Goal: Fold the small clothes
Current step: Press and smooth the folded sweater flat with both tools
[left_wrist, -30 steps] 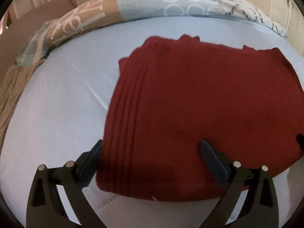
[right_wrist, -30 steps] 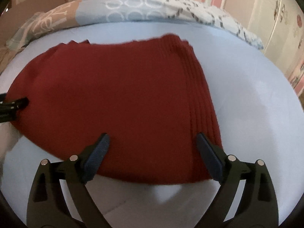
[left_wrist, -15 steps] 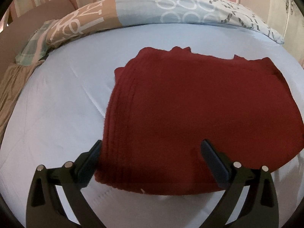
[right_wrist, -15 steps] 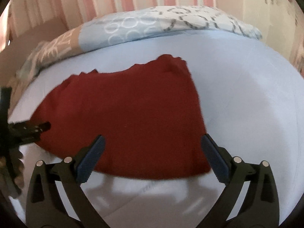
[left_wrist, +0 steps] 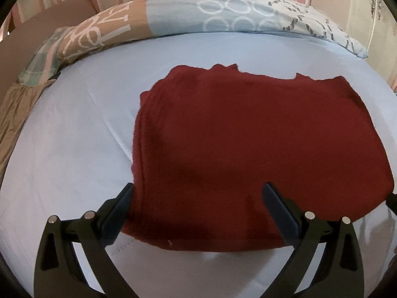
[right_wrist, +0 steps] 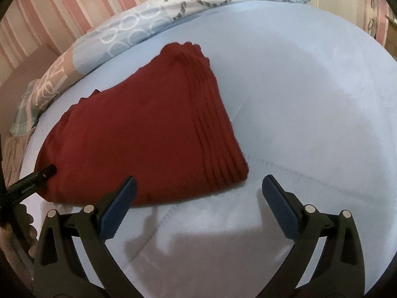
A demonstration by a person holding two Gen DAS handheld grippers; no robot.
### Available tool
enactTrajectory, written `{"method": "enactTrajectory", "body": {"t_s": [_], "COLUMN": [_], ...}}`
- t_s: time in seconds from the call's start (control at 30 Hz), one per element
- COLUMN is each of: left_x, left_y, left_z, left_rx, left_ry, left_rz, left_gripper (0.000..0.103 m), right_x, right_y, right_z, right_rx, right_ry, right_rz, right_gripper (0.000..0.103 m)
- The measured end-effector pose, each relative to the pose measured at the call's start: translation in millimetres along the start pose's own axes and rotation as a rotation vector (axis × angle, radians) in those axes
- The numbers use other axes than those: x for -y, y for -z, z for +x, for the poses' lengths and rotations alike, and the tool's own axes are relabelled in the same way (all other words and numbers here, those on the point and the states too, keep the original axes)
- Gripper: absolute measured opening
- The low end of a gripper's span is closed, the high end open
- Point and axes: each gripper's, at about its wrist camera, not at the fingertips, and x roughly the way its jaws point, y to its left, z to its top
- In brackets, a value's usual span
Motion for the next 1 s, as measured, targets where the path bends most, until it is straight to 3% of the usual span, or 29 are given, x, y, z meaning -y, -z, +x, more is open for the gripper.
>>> {"method": "enactTrajectory", "body": {"t_s": [0.33, 0.47, 0.7, 0.83, 1.0], "left_x": [14, 0, -33, -1, 46], "left_y": [1, 0, 4, 1, 6], "left_z": [-5, -16, -37, -33, -4], "left_rx": [0.007, 0.002, 0.006, 0.006, -0.021], "left_ry": [0.014, 0.03, -0.017, 0.041, 0.034], "left_rz": [0.028, -0.004, -0.048, -0.013, 0.05], "left_gripper": [0.101, 0.101, 0.101, 0.101, 0.101], "right_x": [13, 18, 21, 22, 21], "right_y": [0, 1, 1, 0, -9], "right_z": [2, 3, -2, 5, 17], "right_rx": [-0.036, -0.06, -0.059, -0.07, -0.057], "right_ry": [-0.05, -0.092, -0.156, -0.154, -0.158], "right_rz": [0.058, 0.092, 0.14, 0.154, 0.151], "right_gripper": [0.095, 0.09, 0.09, 0.09, 0.09]}}
